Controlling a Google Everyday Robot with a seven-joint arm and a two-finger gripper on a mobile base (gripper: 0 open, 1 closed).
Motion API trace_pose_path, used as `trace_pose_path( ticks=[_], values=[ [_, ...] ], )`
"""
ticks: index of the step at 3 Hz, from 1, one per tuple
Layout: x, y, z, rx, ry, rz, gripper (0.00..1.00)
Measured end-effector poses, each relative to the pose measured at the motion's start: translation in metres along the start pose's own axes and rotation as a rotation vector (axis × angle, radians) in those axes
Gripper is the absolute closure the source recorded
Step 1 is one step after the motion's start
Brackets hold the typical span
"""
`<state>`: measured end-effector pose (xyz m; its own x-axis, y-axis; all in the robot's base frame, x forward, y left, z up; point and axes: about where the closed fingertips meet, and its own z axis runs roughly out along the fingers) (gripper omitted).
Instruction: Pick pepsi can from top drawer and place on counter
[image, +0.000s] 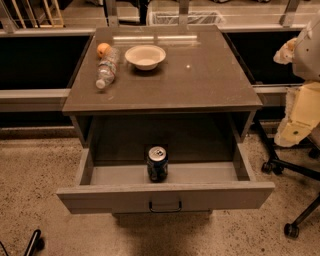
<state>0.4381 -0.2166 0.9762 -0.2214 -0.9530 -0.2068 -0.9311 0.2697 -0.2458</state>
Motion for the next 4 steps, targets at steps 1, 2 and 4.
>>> trace_pose_path(
  ticks=[1, 2, 4],
  values=[
    [0.0, 0.0, 0.0, 0.0, 0.0, 0.0, 0.0],
    [-0.016, -0.005, 0.021, -0.048, -0.054, -0.055, 0.0],
    [-0.089, 0.007, 0.147, -0.136, -0.224, -0.094, 0.0]
  ],
)
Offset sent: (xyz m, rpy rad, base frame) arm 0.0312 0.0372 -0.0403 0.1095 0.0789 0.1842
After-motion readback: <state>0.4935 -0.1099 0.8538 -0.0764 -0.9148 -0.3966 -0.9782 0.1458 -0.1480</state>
